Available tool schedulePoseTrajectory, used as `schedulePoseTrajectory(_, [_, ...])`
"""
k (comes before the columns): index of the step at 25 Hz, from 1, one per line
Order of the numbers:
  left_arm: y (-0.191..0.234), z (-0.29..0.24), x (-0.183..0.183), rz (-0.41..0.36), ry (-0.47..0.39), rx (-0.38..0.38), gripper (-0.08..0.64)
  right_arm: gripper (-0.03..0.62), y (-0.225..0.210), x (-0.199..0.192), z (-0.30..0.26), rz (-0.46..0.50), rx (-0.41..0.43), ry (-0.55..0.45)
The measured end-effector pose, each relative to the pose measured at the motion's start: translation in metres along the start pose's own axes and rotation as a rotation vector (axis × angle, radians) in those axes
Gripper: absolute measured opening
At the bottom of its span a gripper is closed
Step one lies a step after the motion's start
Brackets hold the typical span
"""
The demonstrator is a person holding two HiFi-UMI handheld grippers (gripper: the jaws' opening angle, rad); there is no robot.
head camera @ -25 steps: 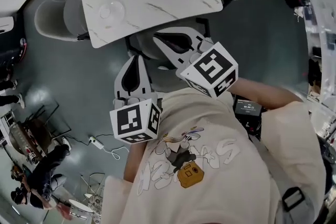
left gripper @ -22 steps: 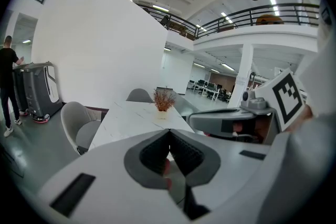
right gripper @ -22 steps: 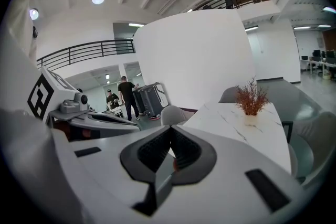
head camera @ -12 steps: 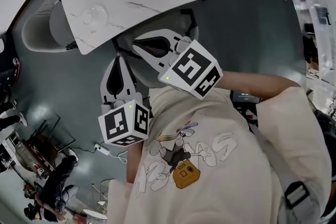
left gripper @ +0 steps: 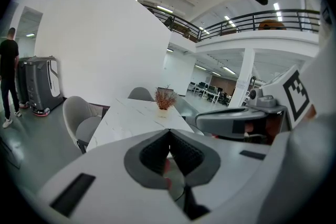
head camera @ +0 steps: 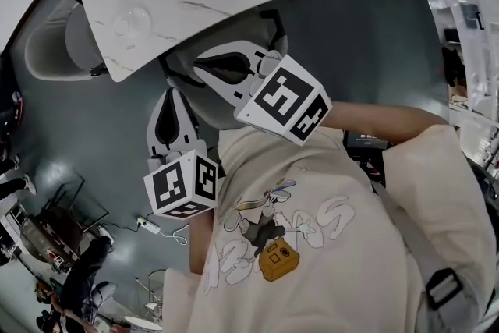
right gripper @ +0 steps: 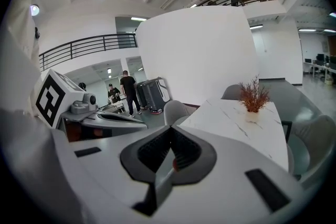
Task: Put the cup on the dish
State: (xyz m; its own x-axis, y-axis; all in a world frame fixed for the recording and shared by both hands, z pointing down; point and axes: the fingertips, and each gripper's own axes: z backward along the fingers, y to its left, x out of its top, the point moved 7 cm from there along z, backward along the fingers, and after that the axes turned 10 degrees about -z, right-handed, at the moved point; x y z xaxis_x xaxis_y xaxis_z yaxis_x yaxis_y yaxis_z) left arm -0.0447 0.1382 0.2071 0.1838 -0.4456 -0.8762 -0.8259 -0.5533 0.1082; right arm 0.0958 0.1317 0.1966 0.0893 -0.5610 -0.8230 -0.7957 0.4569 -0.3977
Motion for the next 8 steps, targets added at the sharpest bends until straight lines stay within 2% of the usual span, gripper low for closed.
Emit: schedulePoseTrajectory(8, [0.0036, 0.0013, -0.0069, 0.007, 0.008, -0.008, 0.003, 0.005, -0.0019, 0.0018, 0.0042, -0.009, -0.029, -0.007])
